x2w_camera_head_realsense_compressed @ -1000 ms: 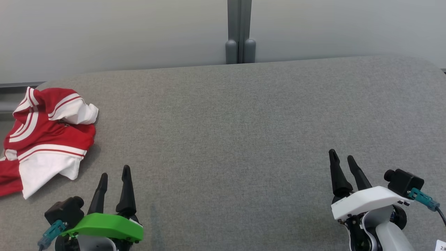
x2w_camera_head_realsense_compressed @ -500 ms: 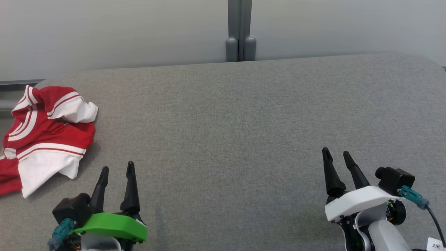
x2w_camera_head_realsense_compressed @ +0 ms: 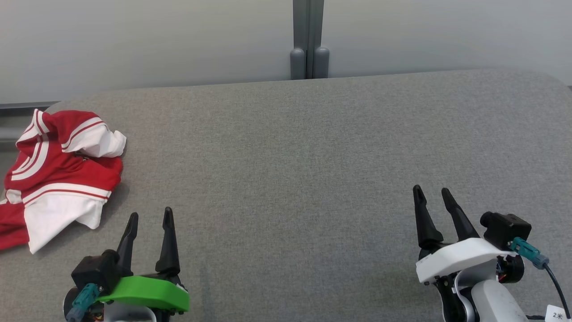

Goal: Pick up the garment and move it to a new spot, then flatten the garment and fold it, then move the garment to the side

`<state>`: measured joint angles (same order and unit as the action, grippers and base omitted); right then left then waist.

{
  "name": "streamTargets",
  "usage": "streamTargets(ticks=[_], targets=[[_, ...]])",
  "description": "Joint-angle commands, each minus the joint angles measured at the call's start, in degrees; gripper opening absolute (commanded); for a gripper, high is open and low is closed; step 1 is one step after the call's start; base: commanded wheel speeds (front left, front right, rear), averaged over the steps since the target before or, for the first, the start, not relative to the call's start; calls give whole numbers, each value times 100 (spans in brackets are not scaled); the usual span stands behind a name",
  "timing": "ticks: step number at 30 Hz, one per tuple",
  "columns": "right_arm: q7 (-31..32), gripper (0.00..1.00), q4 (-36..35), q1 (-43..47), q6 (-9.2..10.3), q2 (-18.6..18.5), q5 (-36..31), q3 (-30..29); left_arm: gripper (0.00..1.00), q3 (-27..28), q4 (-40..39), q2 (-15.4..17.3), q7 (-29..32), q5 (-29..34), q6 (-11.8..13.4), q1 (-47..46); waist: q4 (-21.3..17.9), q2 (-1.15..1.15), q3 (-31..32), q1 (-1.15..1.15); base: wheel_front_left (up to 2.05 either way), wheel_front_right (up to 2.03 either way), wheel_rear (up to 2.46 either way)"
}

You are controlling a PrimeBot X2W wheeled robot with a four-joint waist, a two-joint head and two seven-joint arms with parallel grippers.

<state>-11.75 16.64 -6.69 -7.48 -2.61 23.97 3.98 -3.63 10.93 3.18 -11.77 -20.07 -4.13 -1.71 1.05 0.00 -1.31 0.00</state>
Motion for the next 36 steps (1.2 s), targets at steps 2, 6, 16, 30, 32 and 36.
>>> streamTargets(ticks=[2,6,16,30,32,36], targets=[[-75,100,-48,-62,-2,-30,-36,17,100,51,-23,-1,-73,63,-35,74,2,0,-9,0,0,0,0],[-121,100,-52,-62,-2,-32,-148,48,100,55,-6,-12,-119,146,-47,73,5,0,-17,0,0,0,0],[-233,100,-33,-54,-2,-34,-494,136,100,29,8,-24,-223,484,-53,102,4,0,-23,0,0,0,0],[-349,100,-24,-61,-1,-38,-951,217,100,-38,5,-25,-347,851,-4,134,13,0,-25,0,0,0,0],[-349,100,-23,-67,-1,-38,-938,214,100,-43,1,-24,-347,817,-1,130,13,0,-34,0,0,0,0],[-349,100,-26,-81,-1,-38,-930,212,100,-42,-2,-25,-347,783,14,112,13,0,-56,0,0,0,0]])
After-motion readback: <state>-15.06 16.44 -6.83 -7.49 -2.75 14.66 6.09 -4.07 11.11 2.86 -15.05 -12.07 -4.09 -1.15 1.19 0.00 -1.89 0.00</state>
